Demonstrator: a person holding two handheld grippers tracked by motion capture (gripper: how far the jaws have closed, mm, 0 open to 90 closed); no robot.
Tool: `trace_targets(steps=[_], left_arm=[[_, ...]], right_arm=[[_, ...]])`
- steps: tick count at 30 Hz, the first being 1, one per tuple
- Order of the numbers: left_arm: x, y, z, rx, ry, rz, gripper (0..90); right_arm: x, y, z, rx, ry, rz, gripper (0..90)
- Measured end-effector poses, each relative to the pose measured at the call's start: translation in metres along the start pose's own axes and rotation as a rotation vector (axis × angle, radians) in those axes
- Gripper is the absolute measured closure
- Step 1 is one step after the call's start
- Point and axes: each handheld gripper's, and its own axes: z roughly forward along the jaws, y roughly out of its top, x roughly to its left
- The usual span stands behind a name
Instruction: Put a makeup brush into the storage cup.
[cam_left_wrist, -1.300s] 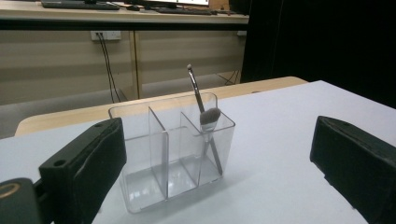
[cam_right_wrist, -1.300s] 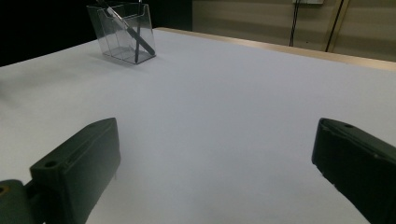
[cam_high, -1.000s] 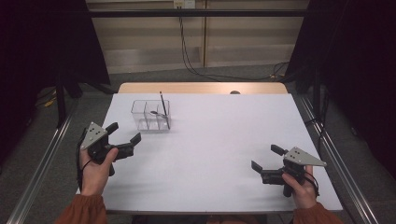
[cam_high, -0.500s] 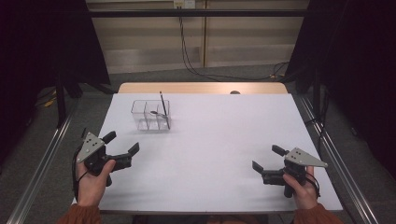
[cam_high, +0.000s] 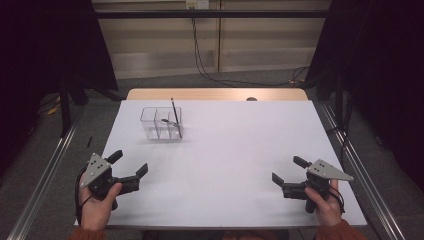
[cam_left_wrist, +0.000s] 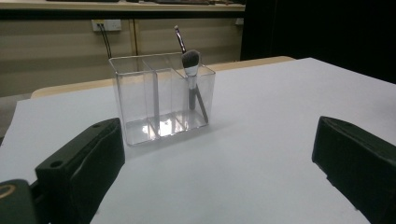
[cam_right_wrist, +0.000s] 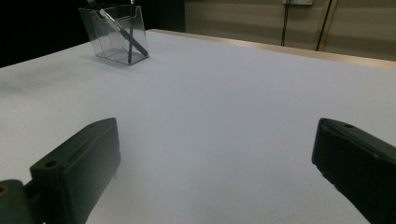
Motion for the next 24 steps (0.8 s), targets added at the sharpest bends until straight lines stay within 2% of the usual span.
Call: trace_targets(steps=[4, 10, 11, 12, 13, 15, 18, 21, 24], left_arm=[[-0.001, -0.006, -0.005, 0.01, 0.006, -0.001, 2.5], [-0.005, -0.012, -0.01, 0.035, -0.008, 0.002, 2.5], [-0.005, -0.013, -0.011, 0.04, -0.01, 0.012, 2.5], [-0.005, -0.012, -0.013, 0.033, 0.005, 0.035, 2.6], [-0.005, -0.012, -0.013, 0.021, 0.006, 0.037, 2.6], [-0.003, -0.013, -0.013, 0.023, -0.017, -0.004, 2.6], [-0.004, -0.013, -0.012, 0.032, -0.018, 0.008, 2.6], [-0.004, -0.013, -0.014, 0.031, -0.036, -0.003, 3.1], [-0.005, -0.015, -0.012, 0.052, -0.03, -0.004, 3.3]], right_arm=[[0.0, 0.0, -0.001, -0.006, -0.005, -0.001, 0.4], [-0.001, -0.001, -0.005, -0.009, -0.018, 0.006, 0.4], [-0.001, -0.001, -0.006, -0.011, -0.017, 0.008, 0.4], [-0.001, -0.001, -0.006, -0.012, -0.018, 0.008, 0.4], [-0.001, -0.001, -0.007, -0.012, -0.02, 0.007, 0.4], [-0.001, -0.001, -0.007, -0.013, -0.021, 0.009, 0.4], [-0.001, -0.001, -0.008, -0.015, -0.023, 0.012, 0.4], [-0.002, -0.002, -0.008, -0.012, -0.028, 0.014, 0.4], [-0.002, -0.003, -0.009, -0.013, -0.029, 0.013, 0.4]])
